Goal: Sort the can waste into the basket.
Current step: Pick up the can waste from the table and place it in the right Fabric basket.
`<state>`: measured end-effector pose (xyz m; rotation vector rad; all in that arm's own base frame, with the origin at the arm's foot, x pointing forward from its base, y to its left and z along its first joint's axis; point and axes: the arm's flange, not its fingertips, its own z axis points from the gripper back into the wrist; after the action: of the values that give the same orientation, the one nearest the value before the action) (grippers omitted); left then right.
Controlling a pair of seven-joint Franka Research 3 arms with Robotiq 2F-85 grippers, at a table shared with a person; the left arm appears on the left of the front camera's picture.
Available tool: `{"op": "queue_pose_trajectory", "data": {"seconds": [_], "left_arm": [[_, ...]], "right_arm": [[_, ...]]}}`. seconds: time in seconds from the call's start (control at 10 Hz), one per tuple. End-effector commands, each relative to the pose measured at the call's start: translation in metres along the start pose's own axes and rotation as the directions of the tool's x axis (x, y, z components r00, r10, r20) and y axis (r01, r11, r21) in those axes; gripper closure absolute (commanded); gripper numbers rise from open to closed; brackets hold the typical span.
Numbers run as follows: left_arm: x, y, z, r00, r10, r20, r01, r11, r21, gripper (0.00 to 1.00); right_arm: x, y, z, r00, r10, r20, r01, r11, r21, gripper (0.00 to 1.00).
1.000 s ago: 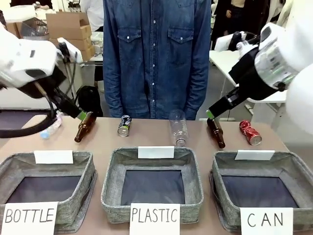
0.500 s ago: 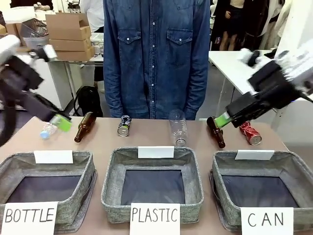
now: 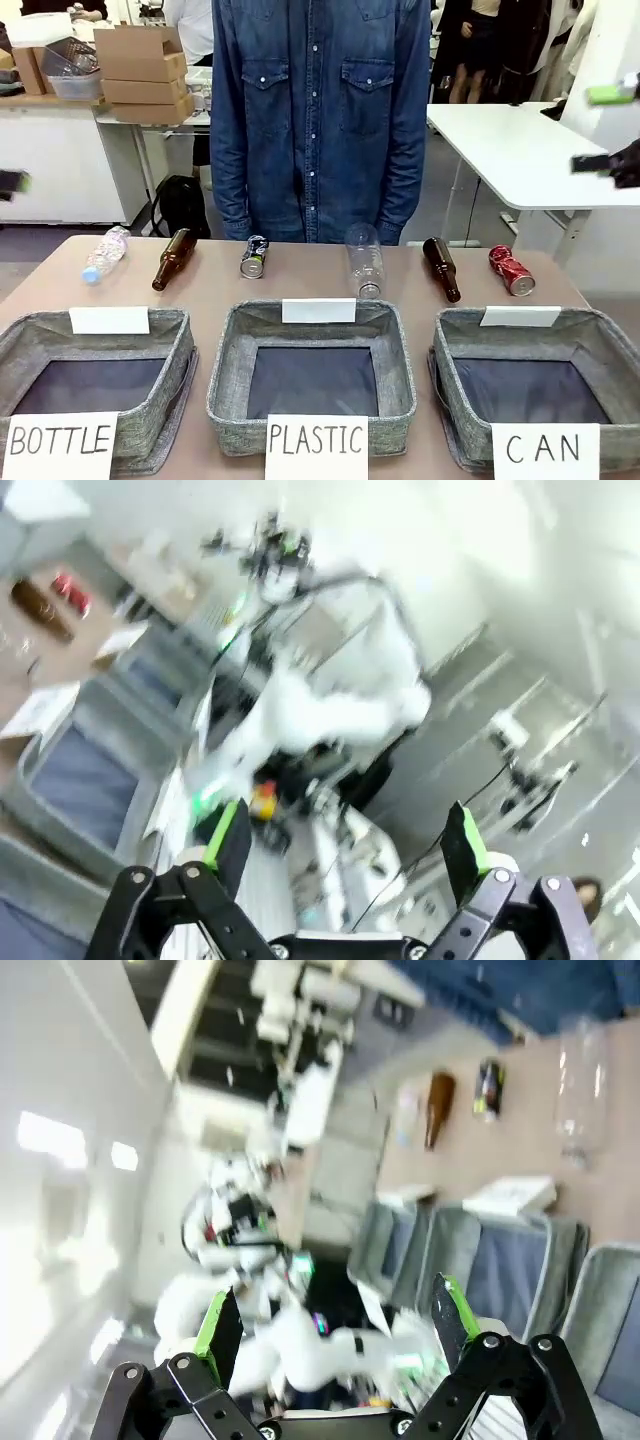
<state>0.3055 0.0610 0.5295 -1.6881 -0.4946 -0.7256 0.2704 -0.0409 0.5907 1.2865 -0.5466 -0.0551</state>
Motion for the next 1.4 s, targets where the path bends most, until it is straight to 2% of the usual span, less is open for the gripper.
{"op": "queue_pose_trajectory", "data": {"seconds": [0.0,0.1,0.2,0.6,0.7,0.8,0.9,1.0,1.1,1.2,1.3], "left_arm": [[0.001,-0.006,0.003,0.992,-0.014,0.129,-0.008,0.987,0.163,0.00],[0.000,0.000,0.000,1.000,0.000,0.000,0.000,1.000,0.000,0.00],[0.000,0.000,0.000,1.000,0.000,0.000,0.000,1.000,0.000,0.00],[0.000,0.000,0.000,1.000,0.000,0.000,0.000,1.000,0.000,0.00],[0.000,0.000,0.000,1.000,0.000,0.000,0.000,1.000,0.000,0.00],[0.000,0.000,0.000,1.000,0.000,0.000,0.000,1.000,0.000,0.00],[0.000,0.000,0.000,1.000,0.000,0.000,0.000,1.000,0.000,0.00],[0.000,0.000,0.000,1.000,0.000,0.000,0.000,1.000,0.000,0.00],[0.000,0.000,0.000,1.000,0.000,0.000,0.000,1.000,0.000,0.00],[0.000,0.000,0.000,1.000,0.000,0.000,0.000,1.000,0.000,0.00],[0.000,0.000,0.000,1.000,0.000,0.000,0.000,1.000,0.000,0.00]], "right_arm": [[-0.067,-0.021,-0.007,0.981,0.097,0.167,-0.079,0.991,-0.110,0.00],[-0.074,-0.018,-0.012,0.938,0.203,0.281,-0.064,0.897,-0.438,0.00],[0.004,0.004,0.018,0.995,0.011,0.096,-0.009,1.000,-0.025,0.00],[0.004,0.004,0.018,0.995,0.011,0.096,-0.009,1.000,-0.025,0.00],[0.001,0.006,0.015,0.995,0.018,0.100,-0.011,0.998,-0.064,0.00],[-0.001,0.002,0.004,0.944,0.320,-0.078,-0.327,0.940,-0.099,0.00],[-0.004,-0.008,-0.019,0.919,0.317,-0.235,-0.391,0.651,-0.651,0.00],[-0.009,-0.017,-0.031,0.820,0.350,-0.454,-0.553,0.275,-0.787,0.00],[-0.012,-0.026,-0.036,0.806,0.270,-0.526,-0.540,-0.024,-0.841,0.00],[-0.008,-0.033,-0.041,0.818,0.294,-0.494,-0.489,-0.096,-0.867,0.00],[-0.005,-0.036,-0.041,0.816,0.354,-0.457,-0.457,-0.089,-0.885,0.00]]}}
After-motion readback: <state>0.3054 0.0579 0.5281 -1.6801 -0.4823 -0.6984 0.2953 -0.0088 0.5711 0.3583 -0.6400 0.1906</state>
